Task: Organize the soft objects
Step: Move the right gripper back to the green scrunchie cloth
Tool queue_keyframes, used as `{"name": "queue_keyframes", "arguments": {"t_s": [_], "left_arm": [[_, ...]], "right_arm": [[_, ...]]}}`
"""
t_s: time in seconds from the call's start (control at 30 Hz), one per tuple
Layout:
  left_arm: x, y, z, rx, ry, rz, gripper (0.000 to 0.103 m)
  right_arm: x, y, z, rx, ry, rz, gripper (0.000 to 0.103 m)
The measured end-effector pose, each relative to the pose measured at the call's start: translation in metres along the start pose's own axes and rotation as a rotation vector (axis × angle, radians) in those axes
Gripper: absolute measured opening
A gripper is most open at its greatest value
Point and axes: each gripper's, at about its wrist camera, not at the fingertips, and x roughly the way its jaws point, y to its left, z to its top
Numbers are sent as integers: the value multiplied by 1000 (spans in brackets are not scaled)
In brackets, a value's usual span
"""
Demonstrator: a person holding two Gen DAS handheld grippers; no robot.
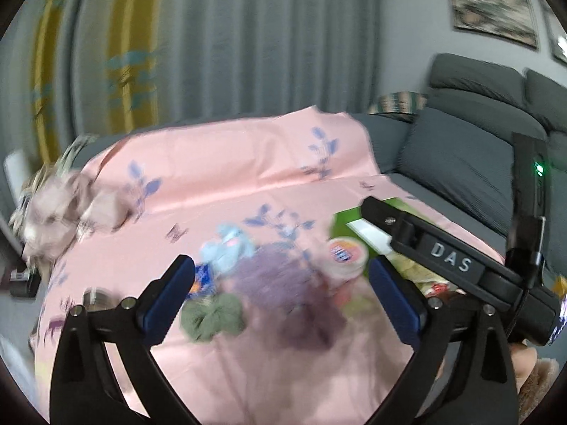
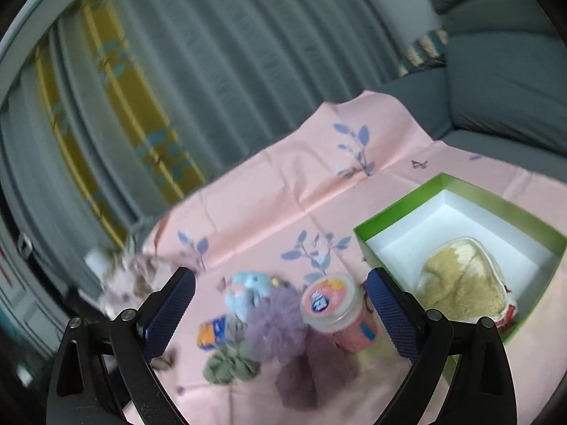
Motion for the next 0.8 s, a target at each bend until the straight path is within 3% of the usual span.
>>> {"name": "queue_keyframes", "arguments": {"t_s": [0.27, 0.37, 0.43, 0.57, 0.73, 0.8], "left_arm": [[-5, 81, -40, -272, 157, 133, 98], [-1, 99, -61, -357, 176, 216, 95], [5, 100, -66, -337, 188, 251, 94], [29, 109, -82, -394, 284, 154, 85], [43, 124, -96, -433, 374, 185, 66], [44, 128, -100, -455, 395, 195, 53]], "right_arm": [[11, 29, -20, -135, 83, 47, 98], [22, 34, -28, -99, 174, 117, 98], [32, 41, -38, -81, 261, 164, 98], [52, 69, -63, -188, 368, 154, 97], [92, 82, -81, -221, 505, 127, 89], [112, 85, -86, -256, 546, 87, 81]]}}
